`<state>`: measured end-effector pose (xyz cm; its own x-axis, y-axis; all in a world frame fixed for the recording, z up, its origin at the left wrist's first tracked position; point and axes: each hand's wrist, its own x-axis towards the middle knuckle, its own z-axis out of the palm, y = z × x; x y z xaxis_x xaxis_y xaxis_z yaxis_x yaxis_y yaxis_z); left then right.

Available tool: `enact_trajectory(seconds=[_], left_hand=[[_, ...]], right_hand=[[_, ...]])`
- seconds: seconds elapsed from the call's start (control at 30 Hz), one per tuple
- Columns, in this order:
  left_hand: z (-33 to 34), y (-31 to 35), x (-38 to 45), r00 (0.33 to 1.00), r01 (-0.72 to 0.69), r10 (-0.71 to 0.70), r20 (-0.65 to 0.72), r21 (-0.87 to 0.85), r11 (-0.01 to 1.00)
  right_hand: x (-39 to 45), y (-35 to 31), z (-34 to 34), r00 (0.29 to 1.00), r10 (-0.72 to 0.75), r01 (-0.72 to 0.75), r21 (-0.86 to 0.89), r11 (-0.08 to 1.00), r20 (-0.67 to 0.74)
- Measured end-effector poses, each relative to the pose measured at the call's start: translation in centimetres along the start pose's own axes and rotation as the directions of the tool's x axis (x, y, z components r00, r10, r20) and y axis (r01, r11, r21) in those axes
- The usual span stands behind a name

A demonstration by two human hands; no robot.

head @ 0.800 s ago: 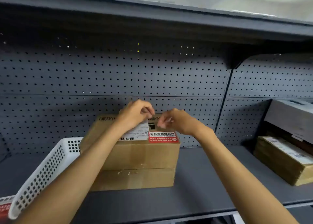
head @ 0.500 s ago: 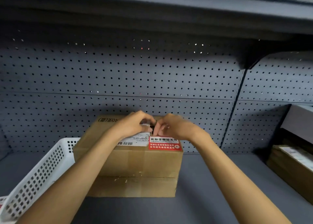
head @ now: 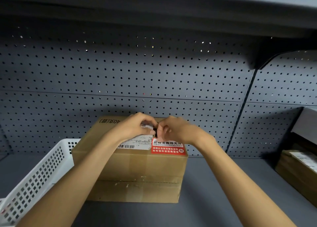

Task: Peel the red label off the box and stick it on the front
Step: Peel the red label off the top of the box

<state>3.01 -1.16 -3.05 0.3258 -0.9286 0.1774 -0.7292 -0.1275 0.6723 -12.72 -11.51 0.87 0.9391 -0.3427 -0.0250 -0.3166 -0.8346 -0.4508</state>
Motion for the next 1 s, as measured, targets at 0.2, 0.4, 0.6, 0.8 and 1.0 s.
enact_trajectory(seconds=[0.2, 0.4, 0.6, 0.8, 1.0], left_hand=[[0.2, -0.2, -0.1, 1.000, -0.019, 0.018, -0.026, -0.043, 0.999], [0.2, 0.0, -0.2, 0.999, -0.024, 0.023, -0.028, -0.020, 1.000], [0.1, 0.3, -0.4, 0.999, -0.023, 0.023, -0.023, -0.018, 1.000], [0.1, 0.9, -0.8, 1.000, -0.007, 0.007, -0.009, 0.006, 1.000], [0.1, 1.2, -1.1, 0.996, -0.019, 0.022, -0.083, 0.031, 0.999]], right_hand=[[-0.2, 0.9, 0.3, 0.991, -0.069, 0.074, 0.043, 0.996, -0.111], [-0.8, 0.9, 0.1, 0.977, -0.117, 0.126, 0.036, 0.991, -0.177], [-1.4, 0.2, -0.5, 0.960, -0.135, 0.143, 0.012, 0.990, -0.244], [-2.0, 0.0, -2.3, 0.927, -0.096, 0.118, 0.040, 0.992, -0.363], [-2.5, -1.3, -2.3, 0.931, -0.087, 0.111, 0.048, 0.993, -0.355]])
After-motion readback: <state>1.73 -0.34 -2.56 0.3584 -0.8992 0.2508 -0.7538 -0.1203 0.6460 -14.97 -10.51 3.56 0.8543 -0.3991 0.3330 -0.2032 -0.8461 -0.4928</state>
